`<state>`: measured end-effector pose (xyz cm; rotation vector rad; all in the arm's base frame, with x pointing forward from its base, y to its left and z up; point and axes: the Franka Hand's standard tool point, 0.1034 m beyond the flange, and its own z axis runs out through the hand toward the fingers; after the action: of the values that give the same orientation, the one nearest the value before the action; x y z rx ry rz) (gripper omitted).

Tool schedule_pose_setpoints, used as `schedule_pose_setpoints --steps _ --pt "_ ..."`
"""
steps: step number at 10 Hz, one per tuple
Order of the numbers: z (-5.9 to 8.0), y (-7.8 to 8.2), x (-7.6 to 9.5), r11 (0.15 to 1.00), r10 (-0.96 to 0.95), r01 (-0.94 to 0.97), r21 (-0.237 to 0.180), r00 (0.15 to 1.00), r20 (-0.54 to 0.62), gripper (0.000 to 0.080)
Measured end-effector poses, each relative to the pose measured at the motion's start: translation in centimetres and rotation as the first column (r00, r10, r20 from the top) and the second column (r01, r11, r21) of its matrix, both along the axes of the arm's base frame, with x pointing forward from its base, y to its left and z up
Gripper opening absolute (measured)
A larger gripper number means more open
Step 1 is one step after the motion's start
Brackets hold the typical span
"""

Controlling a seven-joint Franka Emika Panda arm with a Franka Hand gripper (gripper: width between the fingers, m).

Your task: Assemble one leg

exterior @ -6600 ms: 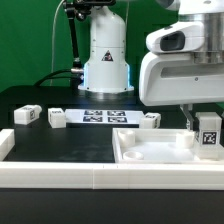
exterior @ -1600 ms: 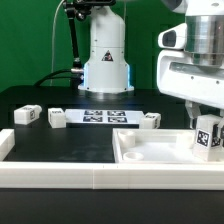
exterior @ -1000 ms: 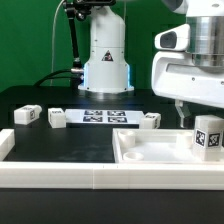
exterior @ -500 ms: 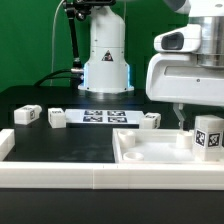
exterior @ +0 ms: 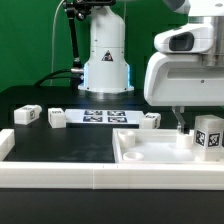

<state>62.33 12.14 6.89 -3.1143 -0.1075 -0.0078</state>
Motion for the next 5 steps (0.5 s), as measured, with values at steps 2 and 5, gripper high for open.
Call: schedule_pose_setpoints --steps 2,5 --pt "0.00 -0.01 0.01 0.994 0.108 -0.108 -0.003 0.994 0.004 0.0649" --pt "-0.01 -0.10 0.02 0.989 0.149 -0.149 -0.002 0.989 0.005 0.0547"
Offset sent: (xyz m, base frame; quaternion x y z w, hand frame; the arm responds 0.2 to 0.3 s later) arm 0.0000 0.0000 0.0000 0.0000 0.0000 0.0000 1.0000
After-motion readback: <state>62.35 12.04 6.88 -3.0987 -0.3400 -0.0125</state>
